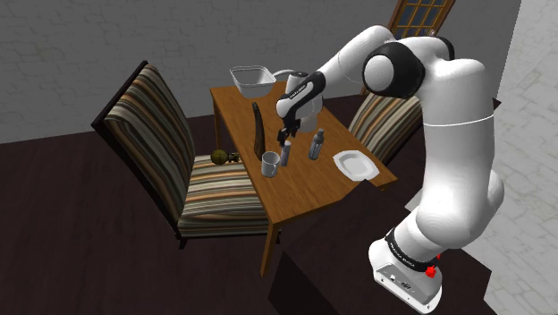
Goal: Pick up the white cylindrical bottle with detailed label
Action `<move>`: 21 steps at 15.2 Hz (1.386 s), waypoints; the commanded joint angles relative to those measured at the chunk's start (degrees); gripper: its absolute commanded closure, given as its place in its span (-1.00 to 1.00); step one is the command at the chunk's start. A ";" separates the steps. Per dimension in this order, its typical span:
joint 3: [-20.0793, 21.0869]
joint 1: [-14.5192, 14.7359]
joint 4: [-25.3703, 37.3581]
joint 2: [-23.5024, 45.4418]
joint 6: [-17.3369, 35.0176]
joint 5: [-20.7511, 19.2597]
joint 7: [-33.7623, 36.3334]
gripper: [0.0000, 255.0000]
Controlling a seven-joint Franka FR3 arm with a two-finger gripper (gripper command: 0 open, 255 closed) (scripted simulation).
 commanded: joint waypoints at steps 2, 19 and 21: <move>0.21 -0.14 1.16 2.61 1.49 0.16 -0.08 -1.00; 0.45 -0.33 1.91 4.96 3.09 0.37 -0.18 1.00; 0.31 -0.22 1.45 3.63 2.21 0.26 -0.13 1.00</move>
